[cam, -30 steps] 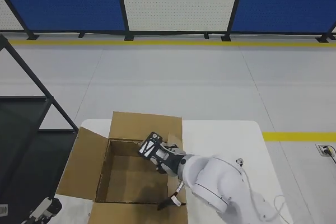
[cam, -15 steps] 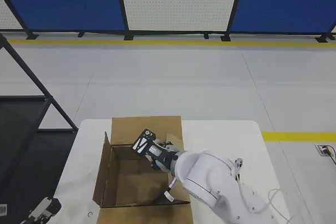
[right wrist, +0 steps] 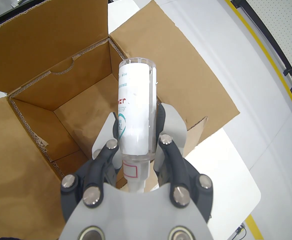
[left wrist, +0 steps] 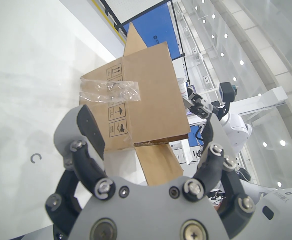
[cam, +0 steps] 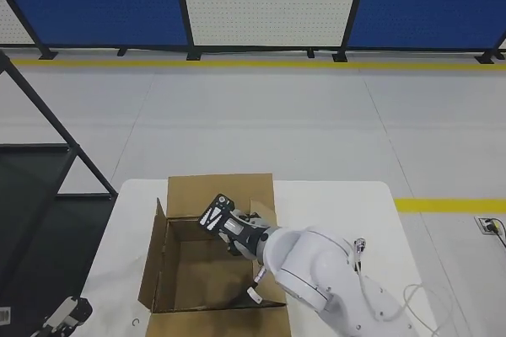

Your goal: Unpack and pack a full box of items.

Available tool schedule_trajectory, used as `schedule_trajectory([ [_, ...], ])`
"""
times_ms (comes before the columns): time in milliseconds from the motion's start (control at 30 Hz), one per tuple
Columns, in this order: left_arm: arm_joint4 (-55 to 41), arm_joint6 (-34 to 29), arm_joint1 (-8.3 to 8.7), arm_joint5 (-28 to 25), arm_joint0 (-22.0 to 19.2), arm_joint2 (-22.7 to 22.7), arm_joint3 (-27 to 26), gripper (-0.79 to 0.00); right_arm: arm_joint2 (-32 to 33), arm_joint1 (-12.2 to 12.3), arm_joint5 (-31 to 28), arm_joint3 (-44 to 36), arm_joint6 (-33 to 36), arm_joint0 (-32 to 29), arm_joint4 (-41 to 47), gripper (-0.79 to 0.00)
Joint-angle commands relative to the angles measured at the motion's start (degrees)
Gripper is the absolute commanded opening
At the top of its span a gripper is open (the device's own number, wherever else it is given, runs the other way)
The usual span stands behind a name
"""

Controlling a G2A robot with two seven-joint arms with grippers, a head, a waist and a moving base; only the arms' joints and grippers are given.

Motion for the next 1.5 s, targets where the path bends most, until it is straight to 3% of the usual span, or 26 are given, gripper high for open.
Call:
schedule_trajectory([
  [0, 0.00, 0.00, 0.00, 0.00, 0.00, 0.00, 0.00, 0.000, -0.01, 0.00, 0.00, 0.01, 0.00, 0.01, 0.00, -0.785],
  [600, 0.00, 0.00, 0.00, 0.00, 0.00, 0.00, 0.00, 0.000, -0.01, 0.00, -0.05, 0.01, -0.42, -0.23, 0.09, -0.785],
  [933, 0.00, 0.00, 0.00, 0.00, 0.00, 0.00, 0.00, 0.000, -0.37, -0.20, -4.44, -5.00, -5.18, -1.27, -0.75, -0.785],
  [1200, 0.00, 0.00, 0.00, 0.00, 0.00, 0.00, 0.00, 0.000, -6.21, -2.13, -6.14, -1.16, 7.13, 4.82, 1.51, -0.785],
  [1467, 0.00, 0.00, 0.00, 0.00, 0.00, 0.00, 0.00, 0.000, -4.93, -1.80, -2.87, -4.54, 18.70, 2.68, 0.34, -0.785],
])
